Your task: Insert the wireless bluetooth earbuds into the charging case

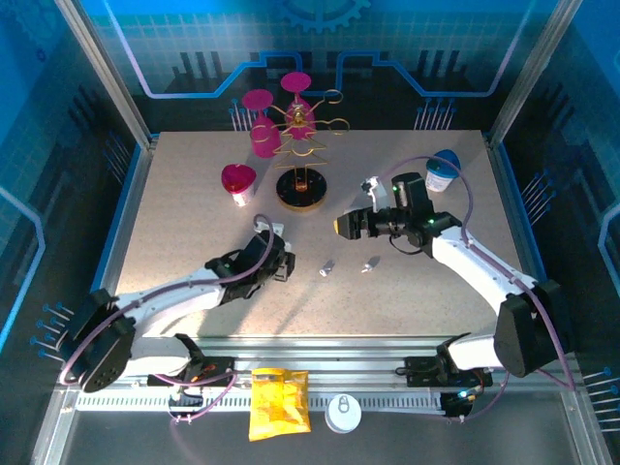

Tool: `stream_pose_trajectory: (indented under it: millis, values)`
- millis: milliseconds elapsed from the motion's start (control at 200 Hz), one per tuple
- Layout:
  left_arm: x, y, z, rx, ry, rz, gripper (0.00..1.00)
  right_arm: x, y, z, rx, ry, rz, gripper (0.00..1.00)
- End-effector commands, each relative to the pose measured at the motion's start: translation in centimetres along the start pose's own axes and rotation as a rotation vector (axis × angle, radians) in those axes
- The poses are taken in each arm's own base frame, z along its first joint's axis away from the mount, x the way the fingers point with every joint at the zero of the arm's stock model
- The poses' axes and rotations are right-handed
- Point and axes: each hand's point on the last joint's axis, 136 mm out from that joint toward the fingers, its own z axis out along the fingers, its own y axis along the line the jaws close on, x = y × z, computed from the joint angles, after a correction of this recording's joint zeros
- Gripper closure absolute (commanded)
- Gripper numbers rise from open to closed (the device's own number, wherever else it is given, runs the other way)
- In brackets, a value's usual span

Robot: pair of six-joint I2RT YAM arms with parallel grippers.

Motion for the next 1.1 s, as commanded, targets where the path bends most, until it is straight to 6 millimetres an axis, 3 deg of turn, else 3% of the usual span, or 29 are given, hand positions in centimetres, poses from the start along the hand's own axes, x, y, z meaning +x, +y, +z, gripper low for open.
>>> stream_pose_trajectory:
  millis: [0,180,350,505,785,951,1096]
  values:
    - [-4.2,-5.0,-2.2,0.247,-0.264,0.312,0.61,0.5,3.5,-1.6,-0.150,0.084,0.047,0.18]
    - [-5.6,-6.8,-3.5,0.304,-0.390,0.533,0.61,0.5,6.2,-1.9,-0.248,0.123,0.072,0.20]
    - [-6.5,-8.0,-4.4,0.351,-0.453,0.612,0.62,1.0,7.1,-0.9,-0.254,0.179,0.077,0.24]
    - [-6.3,-9.2,-4.9,0.414,-0.462,0.650,0.61,1.5,7.4,0.5,-0.263,0.217,0.082,0.37]
    - [-6.6,-9.5,-5.4,0.416,-0.478,0.664,0.62,2.8,7.8,2.8,-0.258,0.289,0.095,0.55]
    - [-6.6,-9.4,-5.5,0.414,-0.488,0.667,0.61,2.8,7.4,3.3,-0.242,0.297,0.106,0.75]
    - [-7.0,-9.3,-6.1,0.417,-0.515,0.631,0.51,2.1,7.8,2.8,-0.243,0.263,0.066,0.88]
